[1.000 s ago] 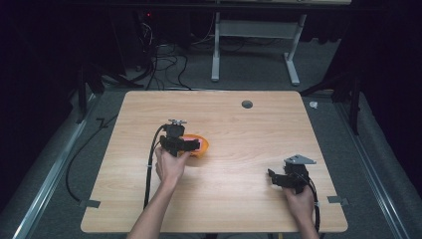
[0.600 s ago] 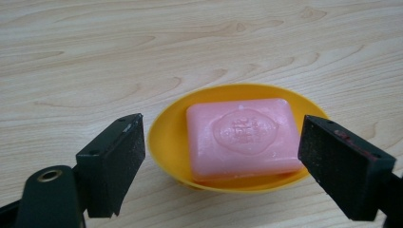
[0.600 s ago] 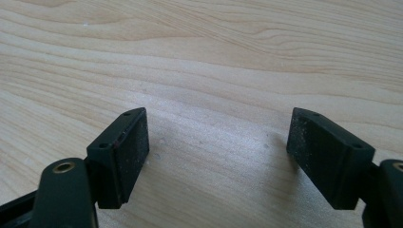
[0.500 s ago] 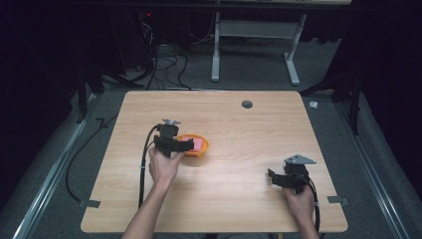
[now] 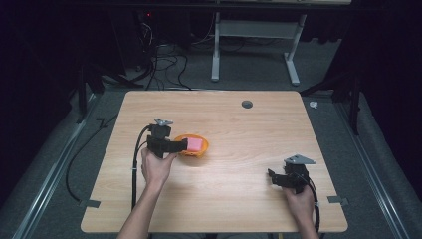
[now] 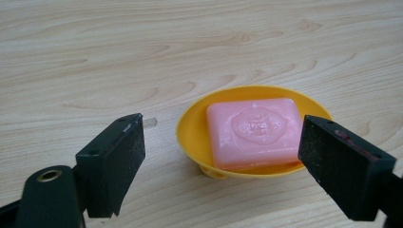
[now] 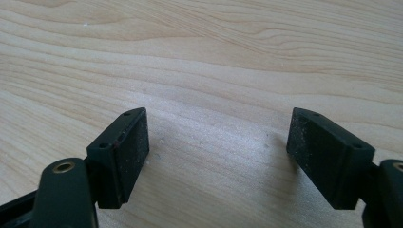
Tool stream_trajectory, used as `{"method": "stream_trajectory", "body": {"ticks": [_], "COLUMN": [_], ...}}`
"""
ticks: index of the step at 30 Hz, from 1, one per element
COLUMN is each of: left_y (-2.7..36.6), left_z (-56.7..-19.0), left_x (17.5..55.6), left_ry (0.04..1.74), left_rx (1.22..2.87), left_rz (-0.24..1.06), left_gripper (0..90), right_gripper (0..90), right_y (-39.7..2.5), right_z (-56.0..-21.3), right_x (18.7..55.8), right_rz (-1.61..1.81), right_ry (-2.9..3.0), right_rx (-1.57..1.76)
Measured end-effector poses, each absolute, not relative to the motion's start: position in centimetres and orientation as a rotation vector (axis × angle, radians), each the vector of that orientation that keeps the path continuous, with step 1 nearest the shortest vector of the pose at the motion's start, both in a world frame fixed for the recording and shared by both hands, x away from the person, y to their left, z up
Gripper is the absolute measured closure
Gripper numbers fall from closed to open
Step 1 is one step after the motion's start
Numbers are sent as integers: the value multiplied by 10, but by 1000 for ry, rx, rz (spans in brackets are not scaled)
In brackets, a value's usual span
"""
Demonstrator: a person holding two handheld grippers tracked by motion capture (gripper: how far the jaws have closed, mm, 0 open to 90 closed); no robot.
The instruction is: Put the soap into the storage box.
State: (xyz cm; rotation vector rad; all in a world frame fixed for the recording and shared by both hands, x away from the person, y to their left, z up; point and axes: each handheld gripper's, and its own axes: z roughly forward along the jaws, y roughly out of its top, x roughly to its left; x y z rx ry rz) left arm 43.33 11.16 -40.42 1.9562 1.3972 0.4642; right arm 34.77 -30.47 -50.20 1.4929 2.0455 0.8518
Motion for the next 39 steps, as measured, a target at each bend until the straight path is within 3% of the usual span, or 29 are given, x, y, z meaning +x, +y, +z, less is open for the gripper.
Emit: {"method": "stream_trajectory", "body": {"ticks": [39], "left_y": [144], "left_z": [-397], "left_x": [407], "left_ry": [1361], "left_rx": [1937], "left_rz": [496], "left_gripper": [187], "right_gripper": [227], "right_y": [-305], "right_z": [-502], "right_x": [348], "right_rz": [851], "right_ry": [2046], "right_rx": [1492]}}
